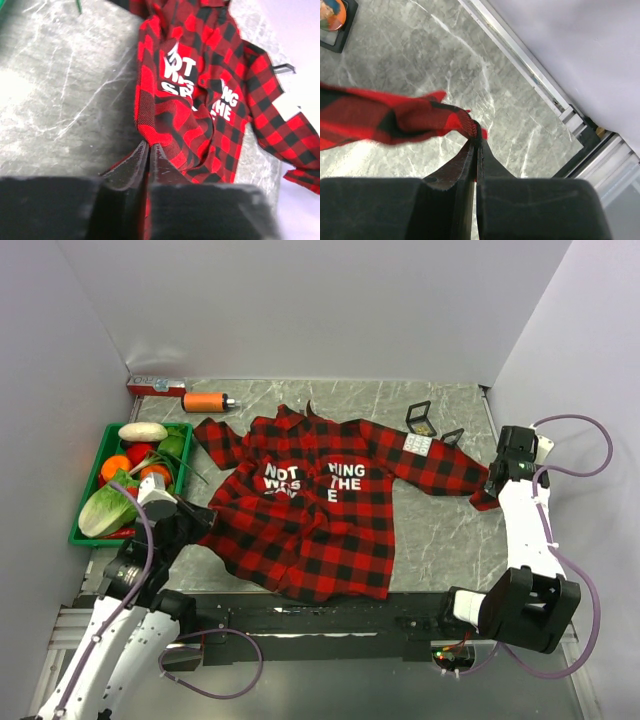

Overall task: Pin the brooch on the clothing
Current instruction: Adjust the crumpled clothing at the center of the board.

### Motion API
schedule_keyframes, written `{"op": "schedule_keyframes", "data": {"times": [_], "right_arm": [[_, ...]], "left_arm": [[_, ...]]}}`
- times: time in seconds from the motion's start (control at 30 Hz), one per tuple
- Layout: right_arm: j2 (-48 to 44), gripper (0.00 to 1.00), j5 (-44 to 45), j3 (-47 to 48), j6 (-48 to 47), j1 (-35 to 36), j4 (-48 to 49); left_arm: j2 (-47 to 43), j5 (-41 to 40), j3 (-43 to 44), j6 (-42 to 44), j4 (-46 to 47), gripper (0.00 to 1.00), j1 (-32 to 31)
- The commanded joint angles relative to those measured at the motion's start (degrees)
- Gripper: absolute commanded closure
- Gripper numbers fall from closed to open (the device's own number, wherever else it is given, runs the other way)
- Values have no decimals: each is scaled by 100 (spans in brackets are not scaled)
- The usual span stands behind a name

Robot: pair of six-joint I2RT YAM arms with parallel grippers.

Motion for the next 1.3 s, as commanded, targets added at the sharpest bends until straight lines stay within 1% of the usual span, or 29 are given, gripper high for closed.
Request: {"op": "schedule_keyframes", "data": {"times": [0.0,0.03,0.07,0.1,0.17,0.2,0.23,0.37,0.4,0.43,0.47,0.5,0.57,0.6,0.63,0.67,0.7,0.73,0.77,0.8,0.83,0.93,1.07,1.1,1.13,1.17,1.23,1.27], "right_arm": [[-311,100,62,364,-48,-45,-160],[-399,100,27,390,-57,-45,-160],[-426,100,-8,443,-65,-53,-177],[-443,100,-61,487,-83,-54,-221],[-461,100,-131,566,-109,-45,-274],[-461,100,-201,584,-118,-45,-283],[-496,100,-228,593,-118,-45,-283],[-584,100,-430,532,-118,-45,-213],[-602,100,-474,514,-118,-45,-187],[-637,100,-527,487,-118,-45,-178],[-646,100,-545,444,-118,-45,-143],[-672,100,-553,417,-127,-45,-116],[-690,100,-571,364,-127,-53,-90],[-707,100,-597,338,-127,-45,-90],[-725,100,-650,329,-127,-53,-72],[-734,100,-816,294,-136,-45,-55],[-760,100,-887,276,-136,-45,-20],[-804,100,-931,259,-136,-45,-11],[-830,100,-992,198,-136,-45,-2],[-865,100,-1080,180,-145,-45,24],[-909,100,-1081,145,-171,-45,51],[-944,100,-1116,101,-215,-45,60],[-962,100,-1212,83,-197,-45,86],[-971,100,-1221,74,-197,-45,103],[-971,100,-1256,65,-171,-45,130],[-971,100,-1265,39,-162,-45,147],[-945,100,-1292,39,-127,-45,165],[-945,100,-1344,56,-127,-45,165]], "left_arm": [[-67,196,452,330,-51,81,40],[-32,240,539,418,-43,69,40],[30,310,575,662,1,31,40],[213,337,610,795,28,17,40],[512,389,768,1094,1,1,40],[827,486,812,1200,45,1,31],[978,565,899,1314,228,3,31],[1733,1083,1040,1605,1097,3,-47],[2223,1206,1119,1640,1213,2,-187],[2497,1225,1346,1675,1293,2,-310],[2804,1181,1479,1737,1398,2,-485],[3425,1042,1628,1781,1495,3,-957],[4122,673,2208,1964,1522,4,-1460],[4813,636,2401,2035,1565,4,-1759],[5160,662,2786,2088,1557,4,-1822],[5494,645,2990,2176,1548,4,-1858],[6123,584,3166,2238,1531,3,-1919],[6426,461,3542,2308,1444,4,-1929],[6716,208,3737,2439,1338,4,-1946],[7241,110,3931,2493,1242,4,-1972],[7455,82,4237,2554,1136,4,-1973],[8018,117,4486,2870,1249,4,-1999],[8371,240,4574,3012,1433,1,-2008],[8415,388,4461,3012,1504,2,-2008],[8432,468,4390,2986,1565,6,-1999],[8450,547,4303,2959,1662,18,-2008],[8511,592,4083,2854,1680,35,-2008],[8520,540,3995,2827,1706,63,-2008]]}}
